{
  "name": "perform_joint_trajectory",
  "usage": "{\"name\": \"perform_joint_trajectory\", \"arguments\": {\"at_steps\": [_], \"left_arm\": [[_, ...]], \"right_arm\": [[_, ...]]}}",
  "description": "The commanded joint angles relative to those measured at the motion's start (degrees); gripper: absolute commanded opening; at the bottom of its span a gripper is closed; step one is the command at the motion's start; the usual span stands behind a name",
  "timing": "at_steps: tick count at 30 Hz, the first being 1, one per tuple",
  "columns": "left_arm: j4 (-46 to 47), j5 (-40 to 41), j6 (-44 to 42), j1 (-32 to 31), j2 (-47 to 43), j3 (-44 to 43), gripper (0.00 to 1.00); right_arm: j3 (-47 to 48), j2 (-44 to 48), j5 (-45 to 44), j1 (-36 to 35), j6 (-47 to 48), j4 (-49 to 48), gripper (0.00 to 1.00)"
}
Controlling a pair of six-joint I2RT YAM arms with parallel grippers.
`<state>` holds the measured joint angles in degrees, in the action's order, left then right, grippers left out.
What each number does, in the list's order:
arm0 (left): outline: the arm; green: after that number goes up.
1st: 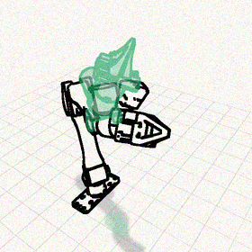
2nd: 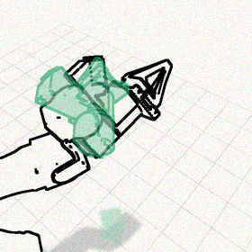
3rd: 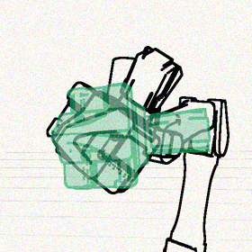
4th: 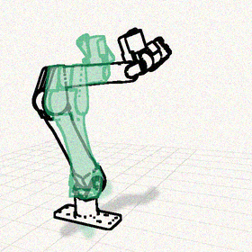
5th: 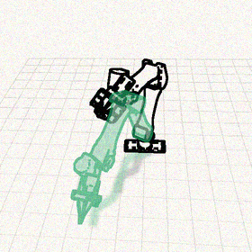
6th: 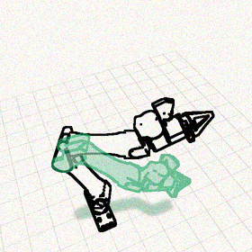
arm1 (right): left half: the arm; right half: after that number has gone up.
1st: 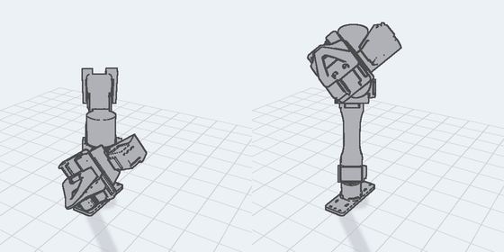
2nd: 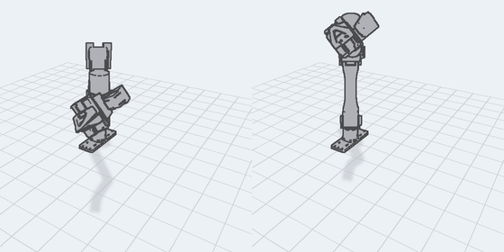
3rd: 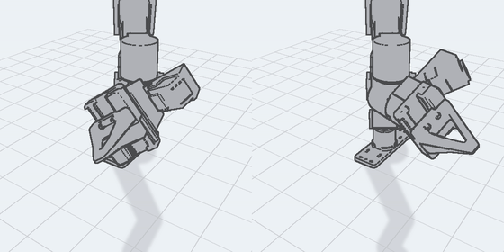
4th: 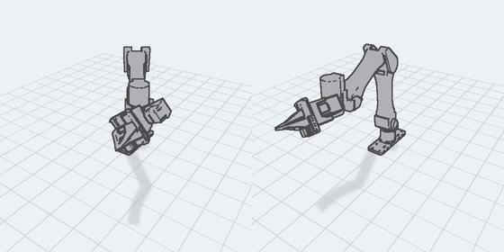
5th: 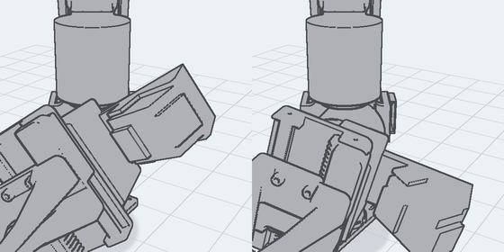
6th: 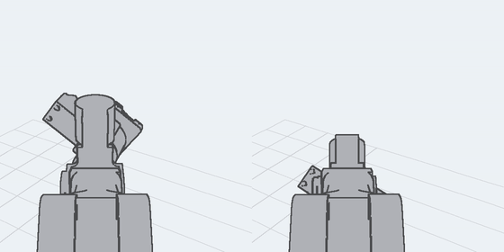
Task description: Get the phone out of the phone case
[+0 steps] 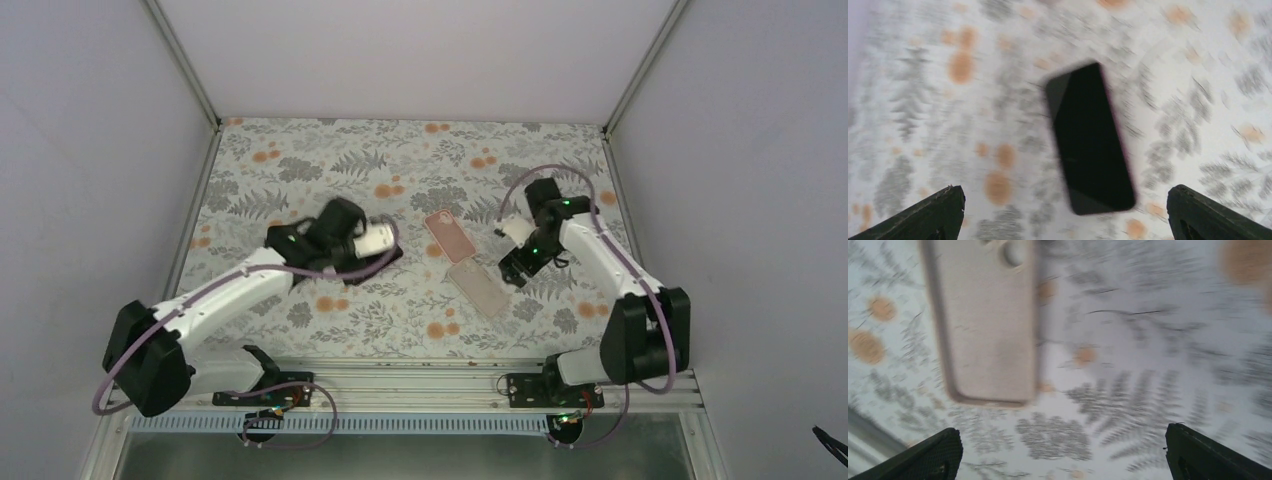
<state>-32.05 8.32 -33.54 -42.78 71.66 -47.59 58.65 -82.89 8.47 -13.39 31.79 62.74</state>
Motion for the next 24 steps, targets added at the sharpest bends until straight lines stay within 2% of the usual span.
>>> {"name": "perform_joint_trajectory", "arguments": {"at_steps": [1,3,5,8,12,17,24], "left_arm": [[-5.1,-5.4,2.0,10.6,-2.7,-10.9,1.0],[-3.9,-4.8,2.6,17.0,-3.0,-14.2,1.0],[-2.6,-7.1,3.3,25.0,-2.9,-16.8,1.0],[1.3,-8.4,5.2,36.6,-3.0,-18.2,1.0],[4.9,-10.8,8.2,46.8,-3.5,-18.2,1.0],[5.8,-15.3,12.4,51.9,-4.8,-15.8,1.0],[6.5,-20.6,13.4,53.6,-4.8,-12.5,1.0]], "right_arm": [[4.4,4.1,-13.9,5.4,-4.8,-5.7,1.0],[6.5,3.8,-15.5,9.1,-7.2,-10.7,1.0],[8.6,2.6,-13.0,11.8,-10.4,-14.6,1.0],[9.4,2.1,-8.1,12.3,-14.5,-19.7,1.0],[6.3,5.3,-5.7,12.4,-15.5,-29.1,1.0],[2.6,8.5,-9.1,12.6,-16.9,-36.3,1.0],[-4.4,9.9,-11.1,12.5,-16.3,-41.1,1.0]]}}
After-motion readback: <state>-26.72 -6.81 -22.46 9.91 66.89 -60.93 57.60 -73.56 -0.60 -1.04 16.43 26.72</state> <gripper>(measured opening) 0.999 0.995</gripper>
